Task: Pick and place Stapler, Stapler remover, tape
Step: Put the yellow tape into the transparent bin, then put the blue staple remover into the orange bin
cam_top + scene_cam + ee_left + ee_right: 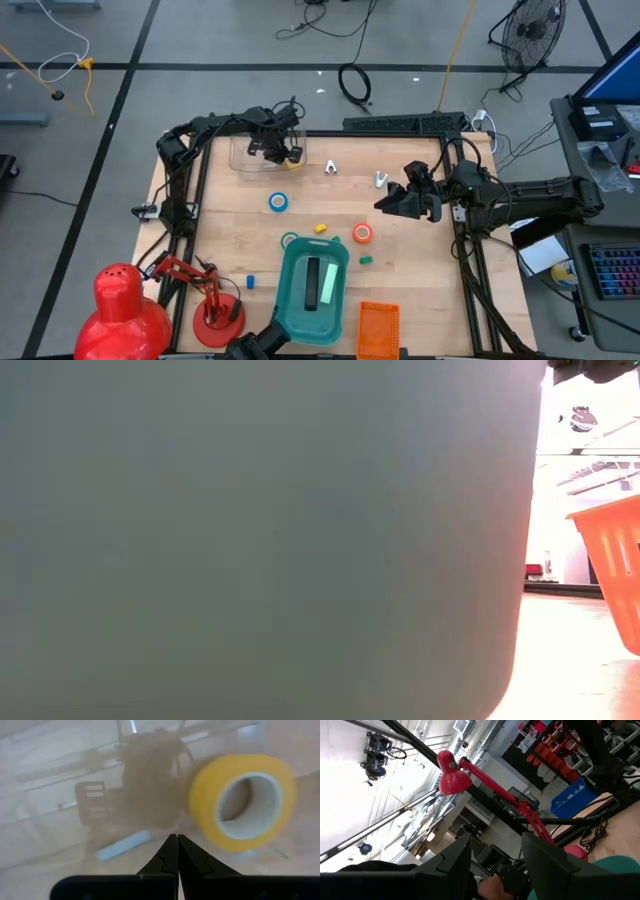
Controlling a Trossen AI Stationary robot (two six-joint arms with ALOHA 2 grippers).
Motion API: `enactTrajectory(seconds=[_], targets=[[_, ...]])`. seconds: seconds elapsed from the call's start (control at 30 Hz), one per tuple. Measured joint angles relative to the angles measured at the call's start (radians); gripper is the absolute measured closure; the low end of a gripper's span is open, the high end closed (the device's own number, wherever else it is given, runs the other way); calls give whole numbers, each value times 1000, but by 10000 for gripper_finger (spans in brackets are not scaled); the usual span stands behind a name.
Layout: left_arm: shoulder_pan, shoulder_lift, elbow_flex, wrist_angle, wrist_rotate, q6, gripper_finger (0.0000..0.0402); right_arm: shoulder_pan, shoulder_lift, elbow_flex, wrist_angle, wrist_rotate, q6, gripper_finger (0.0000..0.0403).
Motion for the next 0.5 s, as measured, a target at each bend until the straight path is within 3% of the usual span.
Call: enactTrajectory(seconds=[0.33, 0.5], targets=[[39, -151, 0, -36, -42, 27, 401, -6, 0, 0, 0, 3, -7, 236], [33, -275, 0, -24, 7, 31, 401, -33, 0, 0, 0, 3, -7, 236]])
